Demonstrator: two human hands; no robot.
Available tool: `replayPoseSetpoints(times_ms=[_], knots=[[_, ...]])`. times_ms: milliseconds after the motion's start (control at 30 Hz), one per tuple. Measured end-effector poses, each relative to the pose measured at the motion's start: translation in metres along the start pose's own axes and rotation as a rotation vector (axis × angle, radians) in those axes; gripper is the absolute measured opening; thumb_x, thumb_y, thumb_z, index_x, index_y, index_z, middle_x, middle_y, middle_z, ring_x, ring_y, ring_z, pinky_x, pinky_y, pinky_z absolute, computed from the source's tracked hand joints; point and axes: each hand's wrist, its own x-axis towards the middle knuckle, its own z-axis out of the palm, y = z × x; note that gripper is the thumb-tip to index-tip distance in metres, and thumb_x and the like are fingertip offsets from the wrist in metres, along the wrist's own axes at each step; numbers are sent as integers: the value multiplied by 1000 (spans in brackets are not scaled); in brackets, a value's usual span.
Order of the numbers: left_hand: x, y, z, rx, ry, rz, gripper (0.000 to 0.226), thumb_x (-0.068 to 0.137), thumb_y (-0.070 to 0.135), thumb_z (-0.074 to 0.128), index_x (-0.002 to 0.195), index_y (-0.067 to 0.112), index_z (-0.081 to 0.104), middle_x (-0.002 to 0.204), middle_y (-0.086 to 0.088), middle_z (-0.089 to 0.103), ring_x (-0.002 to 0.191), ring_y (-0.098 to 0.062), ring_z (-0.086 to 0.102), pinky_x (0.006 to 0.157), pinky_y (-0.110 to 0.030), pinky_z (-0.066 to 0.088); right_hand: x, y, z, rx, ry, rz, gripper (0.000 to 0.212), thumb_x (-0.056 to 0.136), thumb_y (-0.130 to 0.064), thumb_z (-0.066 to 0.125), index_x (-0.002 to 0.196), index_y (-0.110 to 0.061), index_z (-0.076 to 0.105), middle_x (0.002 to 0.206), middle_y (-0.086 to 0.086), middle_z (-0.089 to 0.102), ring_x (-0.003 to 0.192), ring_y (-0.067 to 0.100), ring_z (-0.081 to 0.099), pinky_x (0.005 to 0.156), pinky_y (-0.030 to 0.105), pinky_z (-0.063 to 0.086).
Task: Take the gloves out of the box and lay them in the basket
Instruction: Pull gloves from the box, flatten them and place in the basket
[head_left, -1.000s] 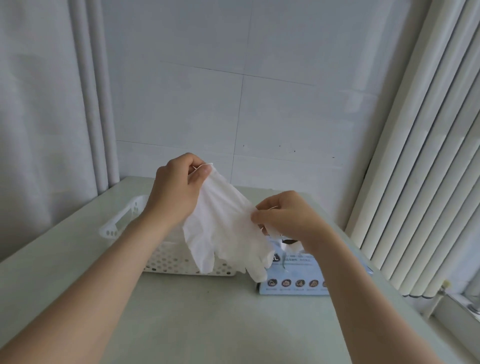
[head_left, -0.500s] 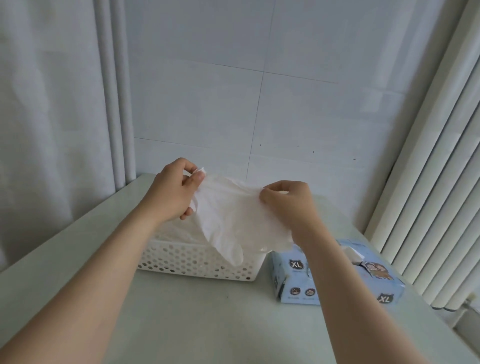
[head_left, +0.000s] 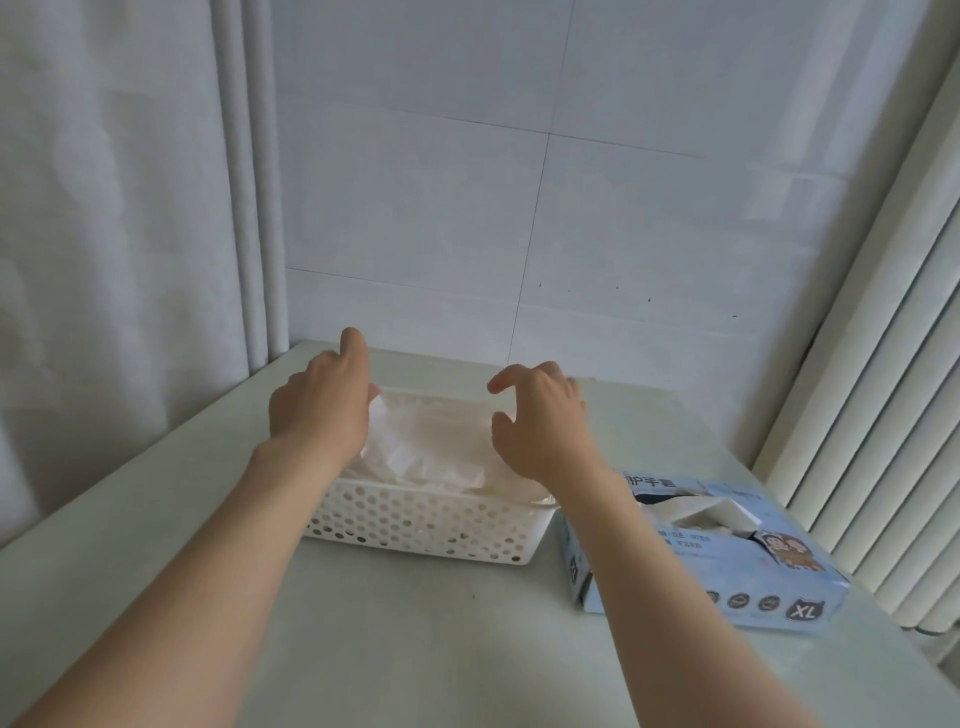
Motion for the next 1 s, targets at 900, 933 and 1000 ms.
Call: replayPoseSetpoints(times_ms=[900,933,1000], knots=[[-21,54,-12,13,-661,211,46,102,57,24,110,37,65,139,0,35,124,-30,30,102,-46,34,-10,1,-28,-63,-357,-71,41,86,-30,78,126,-24,72,123,0,64,111,21,65,88,35,56],[-21,58,-10,27,-572,237,42,104,44,26,107,33,66,129,-1,39,116,-28,33,96,-44,34,-11,2,-33,-32,-309,-89,33,89,-29,74,122,-23,75,121,-1,68,114,20,64,92,36,56],[-23,67,-7,9,-406,295,35,103,31,33,111,31,68,118,0,46,114,-27,40,93,-43,39,-15,5,-44,21,-198,-107,24,93,-17,63,109,-23,79,112,-4,74,114,18,64,95,39,57]])
